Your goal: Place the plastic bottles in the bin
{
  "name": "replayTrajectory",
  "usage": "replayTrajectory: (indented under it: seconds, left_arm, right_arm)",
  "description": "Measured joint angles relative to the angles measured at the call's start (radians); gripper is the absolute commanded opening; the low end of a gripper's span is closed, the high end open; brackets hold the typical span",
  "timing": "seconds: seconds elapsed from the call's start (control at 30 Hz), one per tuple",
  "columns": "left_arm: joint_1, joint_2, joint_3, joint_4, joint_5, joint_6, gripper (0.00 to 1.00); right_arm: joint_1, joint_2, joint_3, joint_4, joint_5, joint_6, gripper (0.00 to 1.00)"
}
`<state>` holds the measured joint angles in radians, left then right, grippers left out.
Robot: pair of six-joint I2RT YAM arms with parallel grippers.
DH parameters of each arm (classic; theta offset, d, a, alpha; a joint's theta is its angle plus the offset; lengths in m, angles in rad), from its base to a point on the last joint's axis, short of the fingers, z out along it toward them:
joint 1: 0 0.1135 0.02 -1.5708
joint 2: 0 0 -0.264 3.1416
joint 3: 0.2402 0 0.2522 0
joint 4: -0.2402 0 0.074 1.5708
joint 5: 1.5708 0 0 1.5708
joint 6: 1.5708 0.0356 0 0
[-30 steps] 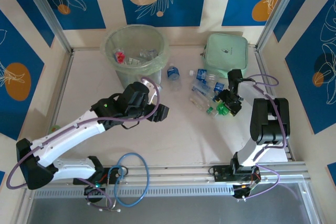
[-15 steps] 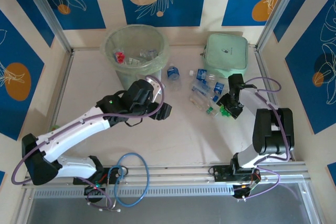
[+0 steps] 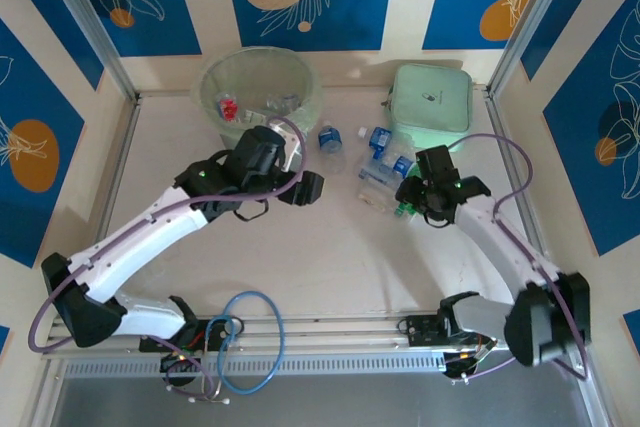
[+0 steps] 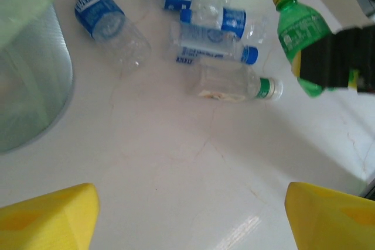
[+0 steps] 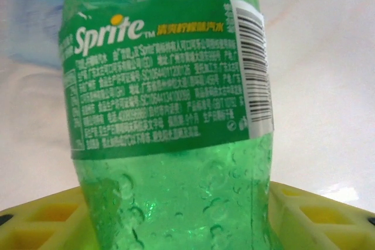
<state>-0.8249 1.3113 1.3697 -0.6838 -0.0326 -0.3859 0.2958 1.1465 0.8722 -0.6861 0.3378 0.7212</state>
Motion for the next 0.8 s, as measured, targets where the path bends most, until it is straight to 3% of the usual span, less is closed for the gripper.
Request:
replayTrajectory:
  seconds: [0.3, 0.53, 0.8]
  left_arm:
    - [0.024, 0.036, 0.128, -0.005, 0.125, -0.029, 0.85]
    - [0.077, 0.105, 0.118, 0.023, 0.251, -0.109, 0.82]
    - [0.088, 0.108, 0.108, 0.064, 0.323, -0.158, 0.79]
  right_arm:
    - [0.282, -0.255, -0.011, 0.014, -0.035, -0.068, 0.61]
    - [0.465, -0.267, -0.011, 0.087, -0.107, -0.101, 0.62]
    - [0.568, -0.226, 0.019, 0.122, -0.145, -0.136, 0.62]
